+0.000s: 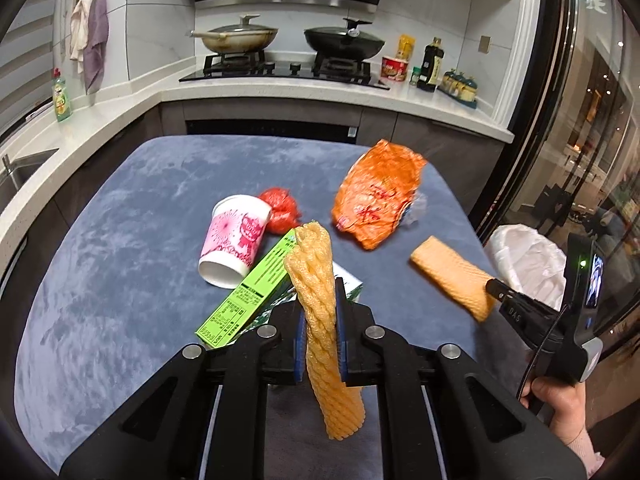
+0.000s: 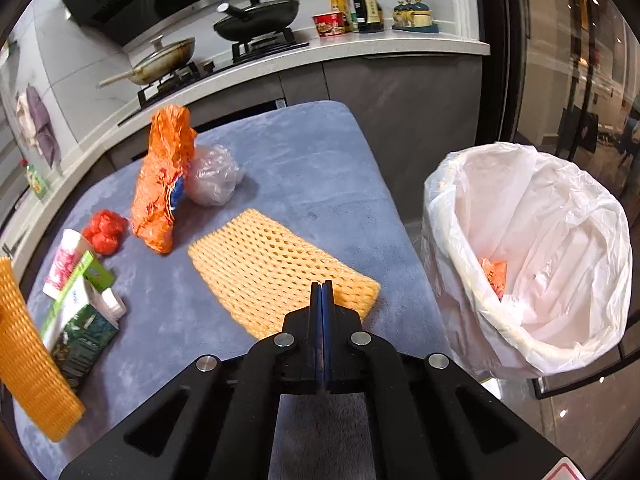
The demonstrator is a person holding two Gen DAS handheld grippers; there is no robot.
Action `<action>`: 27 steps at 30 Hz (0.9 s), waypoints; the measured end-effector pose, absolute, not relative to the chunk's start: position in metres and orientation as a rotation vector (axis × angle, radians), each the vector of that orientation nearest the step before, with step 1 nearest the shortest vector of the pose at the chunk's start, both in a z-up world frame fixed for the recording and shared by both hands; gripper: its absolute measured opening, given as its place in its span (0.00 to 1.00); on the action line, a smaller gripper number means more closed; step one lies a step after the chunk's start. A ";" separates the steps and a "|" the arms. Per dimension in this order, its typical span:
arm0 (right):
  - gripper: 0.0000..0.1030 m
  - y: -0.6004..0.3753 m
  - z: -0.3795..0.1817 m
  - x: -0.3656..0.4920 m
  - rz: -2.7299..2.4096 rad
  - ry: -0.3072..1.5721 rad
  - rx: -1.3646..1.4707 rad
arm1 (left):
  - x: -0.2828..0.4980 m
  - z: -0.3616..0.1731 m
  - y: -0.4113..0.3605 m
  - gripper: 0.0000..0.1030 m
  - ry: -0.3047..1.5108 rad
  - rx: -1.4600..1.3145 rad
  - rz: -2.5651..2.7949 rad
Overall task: Collect trash
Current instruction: 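Grasp an orange foam net with the left tool while the right tool grasps another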
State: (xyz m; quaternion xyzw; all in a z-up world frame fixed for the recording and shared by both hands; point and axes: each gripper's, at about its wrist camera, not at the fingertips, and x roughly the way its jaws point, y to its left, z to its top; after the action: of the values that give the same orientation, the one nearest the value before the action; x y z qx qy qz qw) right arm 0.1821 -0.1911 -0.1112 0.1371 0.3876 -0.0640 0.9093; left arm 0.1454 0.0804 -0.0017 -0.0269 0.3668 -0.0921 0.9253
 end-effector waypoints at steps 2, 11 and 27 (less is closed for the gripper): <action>0.21 -0.195 -0.111 0.179 -0.126 0.802 0.305 | 0.143 0.004 0.079 0.11 0.742 -0.061 -0.196; 0.42 -0.203 -0.130 0.190 -0.127 0.842 0.342 | 0.146 0.007 0.069 0.11 0.738 -0.066 -0.221; 0.09 -0.200 -0.084 0.177 -0.077 0.731 0.332 | 0.150 0.011 0.050 0.11 0.733 -0.053 -0.243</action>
State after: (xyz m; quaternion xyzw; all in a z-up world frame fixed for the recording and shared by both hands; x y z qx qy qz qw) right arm 0.1773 -0.2000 -0.0844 0.1615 0.3557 -0.0376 0.9198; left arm 0.1500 0.0501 0.0112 -0.0260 0.3572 -0.1183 0.9261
